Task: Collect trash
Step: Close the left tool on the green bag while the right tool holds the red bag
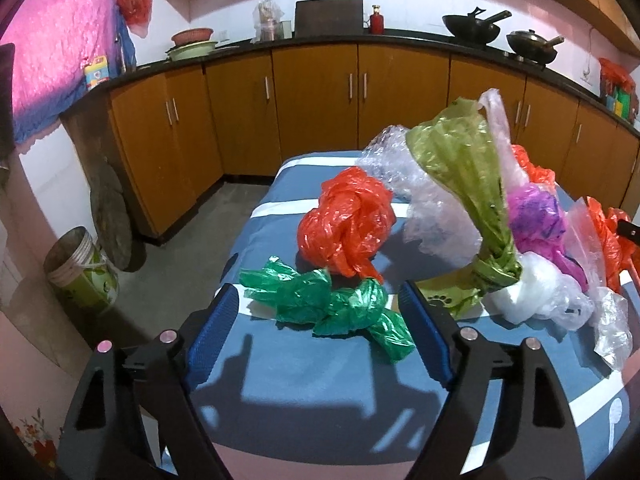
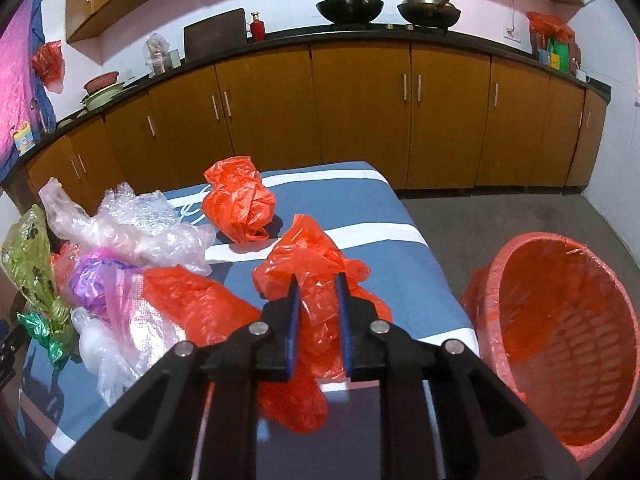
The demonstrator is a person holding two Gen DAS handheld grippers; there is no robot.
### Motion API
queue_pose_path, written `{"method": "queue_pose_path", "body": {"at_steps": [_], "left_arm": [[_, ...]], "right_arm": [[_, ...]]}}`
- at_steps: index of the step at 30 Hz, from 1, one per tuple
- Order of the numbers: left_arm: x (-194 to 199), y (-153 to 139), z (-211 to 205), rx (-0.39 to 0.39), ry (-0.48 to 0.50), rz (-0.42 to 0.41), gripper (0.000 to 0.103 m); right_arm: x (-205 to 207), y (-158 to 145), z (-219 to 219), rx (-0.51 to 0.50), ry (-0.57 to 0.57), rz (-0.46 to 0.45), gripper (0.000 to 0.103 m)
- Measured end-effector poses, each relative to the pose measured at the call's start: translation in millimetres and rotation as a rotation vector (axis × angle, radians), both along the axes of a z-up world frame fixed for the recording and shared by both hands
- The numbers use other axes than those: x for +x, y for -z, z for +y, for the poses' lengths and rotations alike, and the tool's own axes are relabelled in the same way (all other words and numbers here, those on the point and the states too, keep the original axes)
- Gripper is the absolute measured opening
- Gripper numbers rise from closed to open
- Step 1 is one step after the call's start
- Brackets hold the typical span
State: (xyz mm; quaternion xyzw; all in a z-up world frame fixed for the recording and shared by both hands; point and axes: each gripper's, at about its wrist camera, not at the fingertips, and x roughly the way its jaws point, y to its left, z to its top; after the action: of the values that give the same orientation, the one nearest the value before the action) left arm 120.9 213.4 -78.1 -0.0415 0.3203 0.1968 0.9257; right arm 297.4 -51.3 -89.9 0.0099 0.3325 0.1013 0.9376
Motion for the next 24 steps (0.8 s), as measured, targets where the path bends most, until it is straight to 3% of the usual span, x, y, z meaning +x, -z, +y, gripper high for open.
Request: {"method": "queue_pose_path", "body": {"at_steps": [4,11,16,20,24], "left_arm": [[5,7,8,0.006,0.004,0.047,0.081],[13,18,23,-0.06,0.016,0.093,0.081],[18,20,22,-0.106,0.063,0.094,0.073],[20,27,21,-0.154,0.09,0.108,0.06],[22,28,20,-0.188,0.115,0.101,0.029]], "right_arm": [[0,-1,0,0.0,-0.001,0.003,0.018],[-2,-1,2,-0.008,-0.007,0.001,0.018],[-3,0,3,-0.009,-0.01,0.002,0.018],[-3,0,3,-0.01,-0.009,0.004,0.018],[-3,1,4,-0.013,-0.01,0.002,0.018]]}}
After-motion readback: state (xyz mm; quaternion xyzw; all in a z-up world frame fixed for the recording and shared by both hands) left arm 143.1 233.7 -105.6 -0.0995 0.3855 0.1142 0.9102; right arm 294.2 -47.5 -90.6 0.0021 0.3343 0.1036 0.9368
